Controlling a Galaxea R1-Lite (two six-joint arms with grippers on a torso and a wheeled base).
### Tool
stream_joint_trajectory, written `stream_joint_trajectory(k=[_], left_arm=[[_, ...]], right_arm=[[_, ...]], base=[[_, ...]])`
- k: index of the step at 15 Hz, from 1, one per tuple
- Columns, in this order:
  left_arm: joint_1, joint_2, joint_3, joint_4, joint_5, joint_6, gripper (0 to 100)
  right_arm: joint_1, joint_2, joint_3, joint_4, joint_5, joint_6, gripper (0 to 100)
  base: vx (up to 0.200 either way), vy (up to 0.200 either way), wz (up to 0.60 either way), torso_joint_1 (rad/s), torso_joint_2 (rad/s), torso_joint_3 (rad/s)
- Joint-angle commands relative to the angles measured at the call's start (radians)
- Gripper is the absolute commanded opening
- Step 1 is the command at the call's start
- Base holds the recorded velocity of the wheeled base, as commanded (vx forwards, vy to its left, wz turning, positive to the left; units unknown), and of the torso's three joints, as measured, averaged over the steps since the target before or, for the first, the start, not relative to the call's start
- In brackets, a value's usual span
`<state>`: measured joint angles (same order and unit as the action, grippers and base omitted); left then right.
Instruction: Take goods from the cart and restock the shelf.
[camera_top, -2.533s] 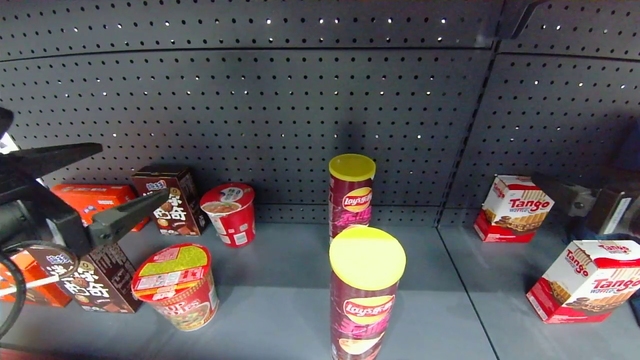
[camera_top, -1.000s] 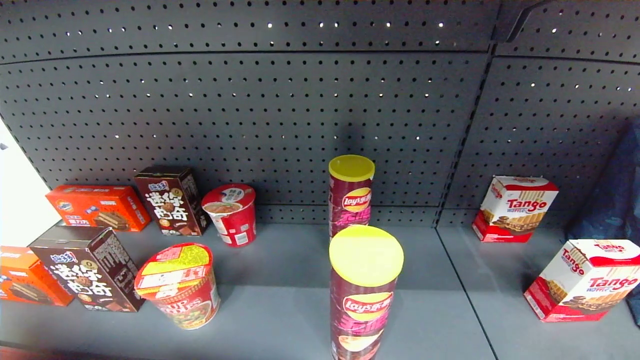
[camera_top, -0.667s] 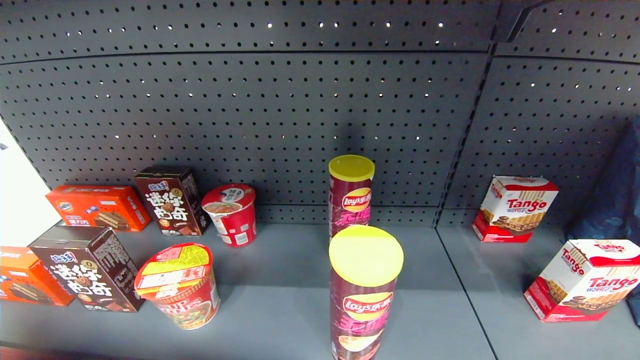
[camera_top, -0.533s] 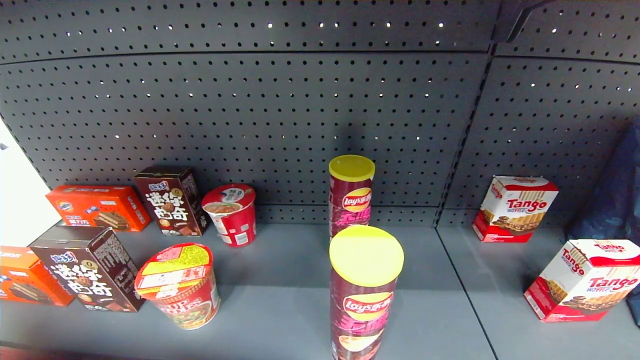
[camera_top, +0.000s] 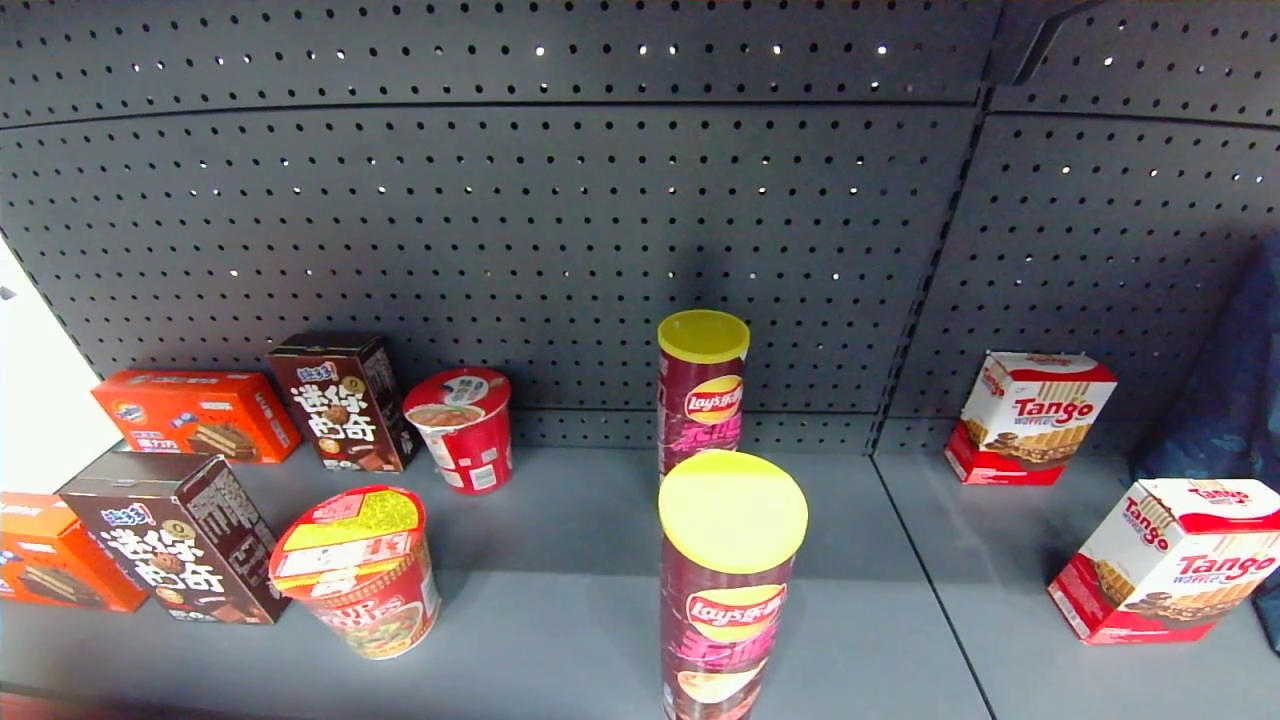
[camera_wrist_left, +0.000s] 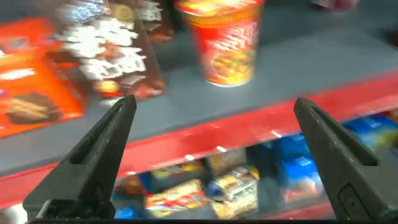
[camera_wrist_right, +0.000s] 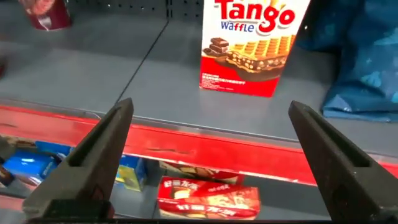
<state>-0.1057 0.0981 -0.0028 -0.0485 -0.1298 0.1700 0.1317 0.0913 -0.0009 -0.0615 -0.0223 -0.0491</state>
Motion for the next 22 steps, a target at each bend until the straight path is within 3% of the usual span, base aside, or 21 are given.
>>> stream_joint_trajectory(k=[1, 3, 5, 6, 7, 8, 11, 15, 16, 18, 22], left_arm=[[-0.009, 0.006, 0.003, 0.019, -0.044, -0.001, 100], [-0.029, 0.005, 0.003, 0.041, -0.021, -0.021, 100], [-0.029, 0.005, 0.003, 0.045, 0.102, -0.05, 100], [-0.029, 0.005, 0.003, 0.049, 0.118, -0.106, 100], [-0.029, 0.005, 0.003, 0.047, 0.119, -0.126, 100], [-0.029, 0.005, 0.003, 0.045, 0.121, -0.165, 100], [-0.031, 0.005, 0.003, 0.047, 0.108, -0.127, 100], [-0.031, 0.005, 0.003, 0.047, 0.128, -0.13, 100], [-0.031, 0.005, 0.003, 0.047, 0.122, -0.129, 100], [-0.031, 0.005, 0.003, 0.047, 0.121, -0.122, 100], [-0.029, 0.005, 0.003, 0.047, 0.127, -0.124, 100]], right_arm=[[0.0, 0.005, 0.001, 0.0, -0.002, 0.026, 100], [0.0, 0.005, 0.001, 0.002, -0.004, 0.043, 100], [0.0, 0.005, 0.001, 0.003, -0.005, 0.046, 100], [-0.004, 0.008, 0.001, 0.058, -0.008, 0.057, 100], [-0.003, 0.007, -0.004, 0.077, -0.005, 0.058, 100], [-0.003, 0.005, -0.001, 0.06, -0.007, 0.057, 100], [-0.003, 0.005, -0.001, 0.058, -0.007, 0.057, 100], [-0.004, 0.005, -0.001, 0.06, -0.007, 0.057, 100], [-0.029, 0.008, -0.001, 0.061, -0.005, 0.057, 100], [-0.159, -0.048, -0.001, 0.06, -0.005, 0.058, 100], [-0.132, -0.09, -0.001, 0.058, -0.004, 0.058, 100]], base=[[0.0, 0.0, 0.0, 0.0, 0.0, 0.0], [0.0, 0.0, 0.0, 0.0, 0.0, 0.0], [0.0, 0.0, 0.0, 0.0, 0.0, 0.0], [0.0, 0.0, 0.0, 0.0, 0.0, 0.0], [0.0, 0.0, 0.0, 0.0, 0.0, 0.0], [0.0, 0.0, 0.0, 0.0, 0.0, 0.0], [0.0, 0.0, 0.0, 0.0, 0.0, 0.0], [0.0, 0.0, 0.0, 0.0, 0.0, 0.0], [0.0, 0.0, 0.0, 0.0, 0.0, 0.0], [0.0, 0.0, 0.0, 0.0, 0.0, 0.0], [0.0, 0.0, 0.0, 0.0, 0.0, 0.0]])
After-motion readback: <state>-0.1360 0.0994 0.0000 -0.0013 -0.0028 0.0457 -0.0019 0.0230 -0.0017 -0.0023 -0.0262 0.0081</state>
